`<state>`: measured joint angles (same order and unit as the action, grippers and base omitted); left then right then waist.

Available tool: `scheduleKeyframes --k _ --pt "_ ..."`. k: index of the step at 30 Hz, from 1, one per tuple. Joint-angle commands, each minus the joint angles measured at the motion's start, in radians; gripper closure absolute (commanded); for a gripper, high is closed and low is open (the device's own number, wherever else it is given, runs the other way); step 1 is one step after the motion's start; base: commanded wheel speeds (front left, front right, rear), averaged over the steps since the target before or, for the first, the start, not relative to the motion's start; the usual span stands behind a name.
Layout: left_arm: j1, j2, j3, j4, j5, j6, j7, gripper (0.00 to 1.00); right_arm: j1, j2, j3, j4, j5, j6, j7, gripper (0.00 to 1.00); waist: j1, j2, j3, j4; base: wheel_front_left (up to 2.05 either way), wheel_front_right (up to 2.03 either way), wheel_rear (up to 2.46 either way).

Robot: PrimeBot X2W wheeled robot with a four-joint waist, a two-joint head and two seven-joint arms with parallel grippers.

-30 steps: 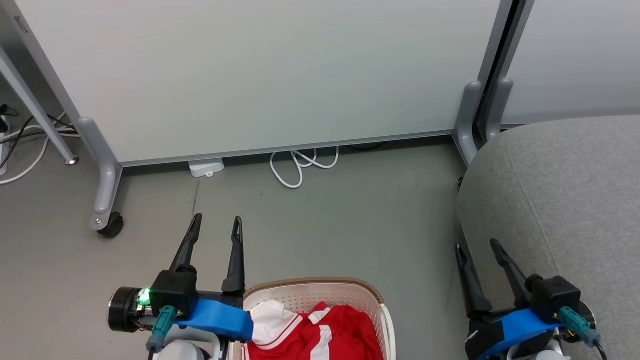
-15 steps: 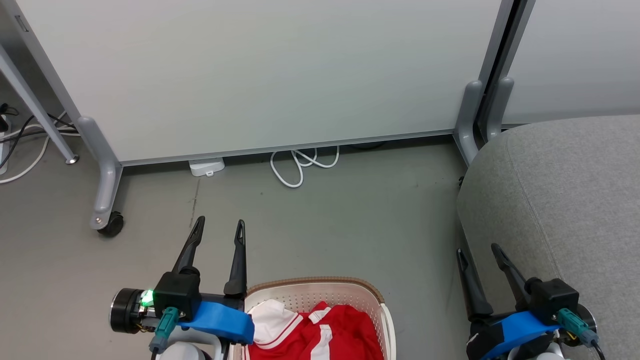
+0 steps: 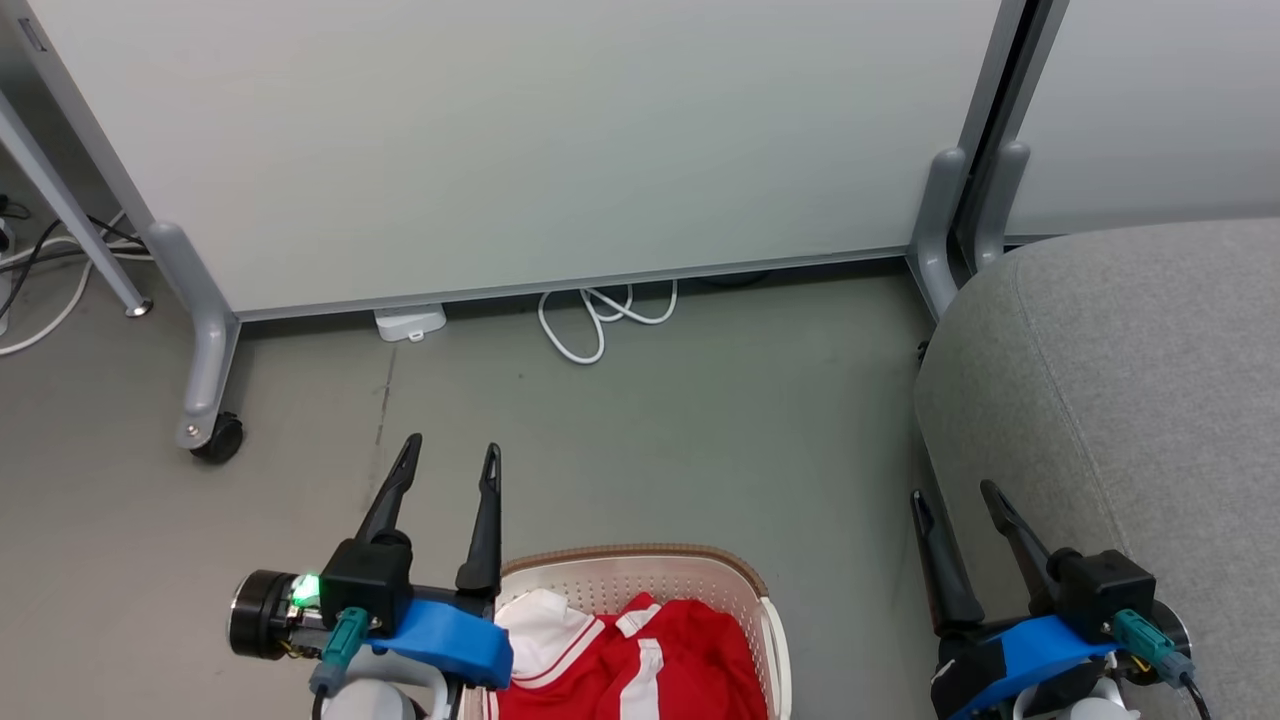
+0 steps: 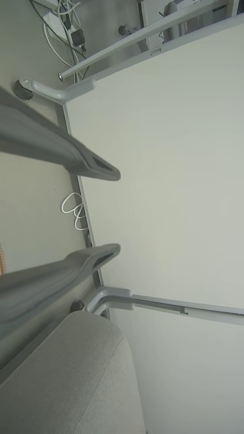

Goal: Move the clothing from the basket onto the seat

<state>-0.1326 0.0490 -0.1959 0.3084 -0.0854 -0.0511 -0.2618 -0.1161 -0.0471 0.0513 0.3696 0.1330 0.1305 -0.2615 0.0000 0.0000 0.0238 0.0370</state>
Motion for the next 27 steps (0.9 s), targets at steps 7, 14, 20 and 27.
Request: scheduleKeyframes --k 7,14,20,27 --pt "-0.077 0.015 -0.01 0.063 0.041 -0.036 -0.005 0.0 -0.037 -0.006 -0.001 -0.013 -0.015 0.0 -0.006 0.0 0.0 0.0 0.064 -0.02 0.0 0.0 0.0" --pt "-0.167 0.046 -0.06 0.163 0.072 -0.064 -0.005 0.0 -0.081 -0.006 -0.004 -0.026 -0.023 0.0 -0.006 0.0 0.0 0.0 0.154 -0.048 0.0 0.0 0.0" --pt "-0.247 0.077 -0.127 0.287 0.089 -0.074 -0.005 0.0 -0.133 -0.005 0.012 -0.037 -0.025 0.0 -0.005 0.0 0.0 0.0 0.242 -0.081 0.0 0.0 0.0" --pt "-0.336 0.112 -0.231 0.428 0.095 -0.079 -0.005 0.0 -0.191 -0.005 0.029 -0.054 -0.027 0.0 -0.005 0.0 0.0 0.0 0.342 -0.122 0.0 0.0 0.0"
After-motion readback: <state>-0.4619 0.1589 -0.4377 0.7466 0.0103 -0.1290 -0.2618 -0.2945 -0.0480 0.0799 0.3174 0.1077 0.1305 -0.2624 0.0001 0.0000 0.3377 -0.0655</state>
